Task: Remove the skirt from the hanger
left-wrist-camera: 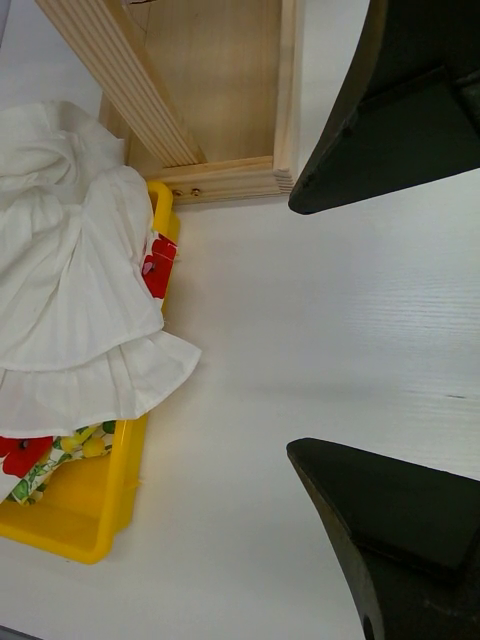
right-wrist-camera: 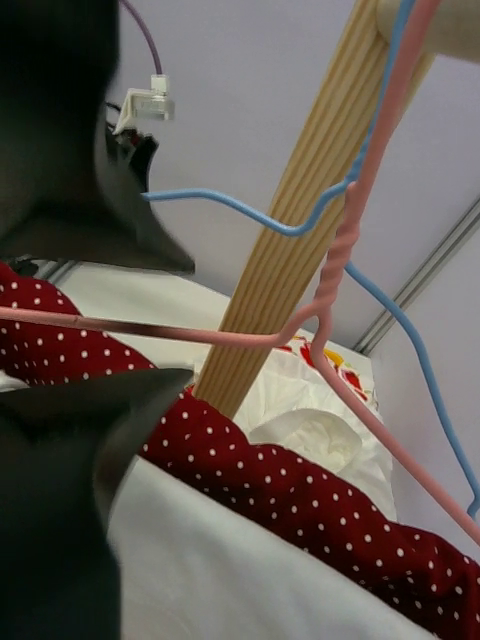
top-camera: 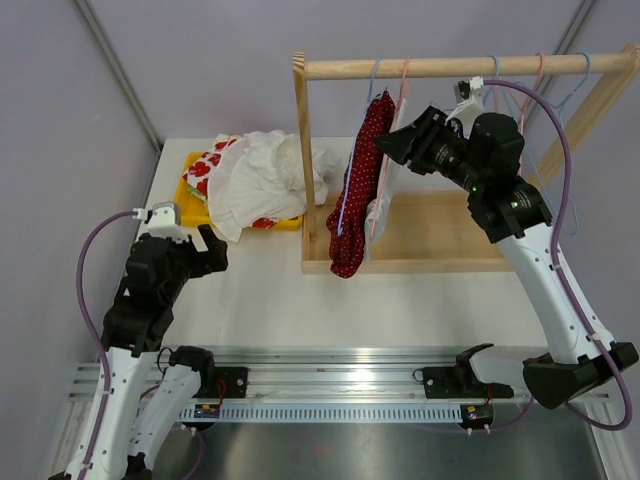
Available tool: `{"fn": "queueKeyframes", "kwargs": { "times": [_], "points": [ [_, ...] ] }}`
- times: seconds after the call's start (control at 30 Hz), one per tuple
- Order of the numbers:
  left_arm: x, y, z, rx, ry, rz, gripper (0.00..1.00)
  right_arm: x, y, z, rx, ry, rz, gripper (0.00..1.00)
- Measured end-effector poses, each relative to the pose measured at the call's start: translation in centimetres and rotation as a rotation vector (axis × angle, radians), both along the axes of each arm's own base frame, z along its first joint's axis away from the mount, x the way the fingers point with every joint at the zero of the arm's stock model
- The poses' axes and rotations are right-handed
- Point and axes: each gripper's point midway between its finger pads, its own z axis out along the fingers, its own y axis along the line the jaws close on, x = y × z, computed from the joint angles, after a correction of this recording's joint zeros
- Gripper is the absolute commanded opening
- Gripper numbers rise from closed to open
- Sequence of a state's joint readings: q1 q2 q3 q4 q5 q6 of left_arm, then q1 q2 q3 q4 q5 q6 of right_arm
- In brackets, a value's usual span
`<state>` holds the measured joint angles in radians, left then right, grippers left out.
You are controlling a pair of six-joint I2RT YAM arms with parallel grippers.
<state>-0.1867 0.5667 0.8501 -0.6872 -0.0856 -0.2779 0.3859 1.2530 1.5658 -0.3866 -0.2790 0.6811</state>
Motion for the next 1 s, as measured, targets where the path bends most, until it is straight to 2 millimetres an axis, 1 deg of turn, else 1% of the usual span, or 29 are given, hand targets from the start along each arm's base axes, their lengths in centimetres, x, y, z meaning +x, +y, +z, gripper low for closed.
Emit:
{"fn": "queueKeyframes", "kwargs": {
  "times": [0.07, 0.1, 0.17, 0.27, 0.33, 0.37, 0.4, 0.43, 0.47, 0.53, 0.57, 0.63, 0.67, 0.73, 0.77, 0.8, 0.87, 0.9, 0.93, 0.97, 1.0],
  "points": [
    [0.0, 0.0, 0.0, -0.001, -0.001, -0.001, 0.99, 0.3, 0.2, -0.4, -0.003, 0.011, -0.002, 0.08],
    [0.0, 0.0, 0.0, -0.001, -0.001, -0.002, 0.99, 0.4, 0.2, -0.6, -0.009, 0.016, -0.007, 0.02],
    [0.0, -0.1, 0.1, -0.001, -0.002, -0.006, 0.99, 0.5, 0.1, -0.8, -0.013, 0.027, -0.018, 0.00],
    [-0.2, -0.4, 0.3, -0.002, -0.012, -0.023, 0.99, 0.1, -0.4, -0.4, -0.027, 0.038, -0.032, 0.00],
    [-0.5, -0.6, 0.7, -0.008, -0.031, -0.042, 0.99, -0.5, -0.8, 0.7, -0.035, 0.035, -0.043, 0.00],
    [-0.8, -0.8, 1.2, -0.013, -0.038, -0.054, 0.99, -1.0, -1.1, 1.6, -0.037, 0.026, -0.046, 0.00],
    [-1.1, -1.0, 2.1, -0.020, -0.052, -0.067, 0.99, -1.5, -1.4, 2.7, -0.038, 0.010, -0.049, 0.00],
    [-1.2, -1.2, 3.5, -0.028, -0.071, -0.079, 0.99, -2.1, -1.7, 3.9, -0.035, -0.009, -0.050, 0.00],
    [-1.4, -1.5, 5.5, -0.035, -0.089, -0.093, 0.99, -2.8, -2.0, 5.2, -0.028, -0.033, -0.051, 0.00],
    [-1.1, -2.2, 11.4, -0.062, -0.195, -0.130, 0.99, -4.4, -2.7, 7.6, -0.011, -0.084, -0.051, 0.00],
    [-0.9, -2.6, 13.7, -0.073, -0.235, -0.150, 0.99, -5.2, -3.0, 8.0, -0.007, -0.089, -0.052, 0.00],
    [-0.8, -3.8, 19.6, -0.104, -0.356, -0.214, 0.99, -7.0, -3.8, 8.3, -0.004, -0.086, -0.054, 0.00],
    [-0.8, -4.6, 21.8, -0.116, -0.394, -0.250, 0.99, -7.7, -4.1, 8.5, 0.001, -0.087, -0.057, 0.00],
    [-1.3, -7.5, 26.0, -0.145, -0.448, -0.373, 0.99, -9.2, -4.7, 8.6, 0.012, -0.090, -0.061, 0.00],
    [-1.4, -8.7, 27.6, -0.157, -0.475, -0.421, 0.99, -9.6, -5.0, 8.7, 0.017, -0.093, -0.065, 0.00],
    [-1.6, -10.8, 29.1, -0.166, -0.480, -0.487, 0.99, -10.2, -5.2, 8.8, 0.026, -0.097, -0.066, 0.00],
    [-3.0, -15.1, 31.2, -0.190, -0.502, -0.625, 0.99, -11.3, -5.8, 8.8, 0.037, -0.099, -0.072, 0.00],
    [-3.5, -17.1, 31.5, -0.192, -0.500, -0.672, 0.99, -11.7, -6.0, 8.7, 0.041, -0.099, -0.076, 0.00],
    [-4.4, -19.5, 31.2, -0.189, -0.486, -0.729, 0.99, -12.0, -6.2, 8.6, 0.044, -0.096, -0.081, 0.00],
    [-5.4, -21.7, 30.4, -0.180, -0.466, -0.779, 0.99, -12.3, -6.4, 8.6, 0.046, -0.095, -0.089, 0.00],
    [-6.1, -23.7, 29.2, -0.156, -0.443, -0.809, 0.99, -12.5, -6.6, 8.5, 0.049, -0.092, -0.093, 0.00]
  ]
}}
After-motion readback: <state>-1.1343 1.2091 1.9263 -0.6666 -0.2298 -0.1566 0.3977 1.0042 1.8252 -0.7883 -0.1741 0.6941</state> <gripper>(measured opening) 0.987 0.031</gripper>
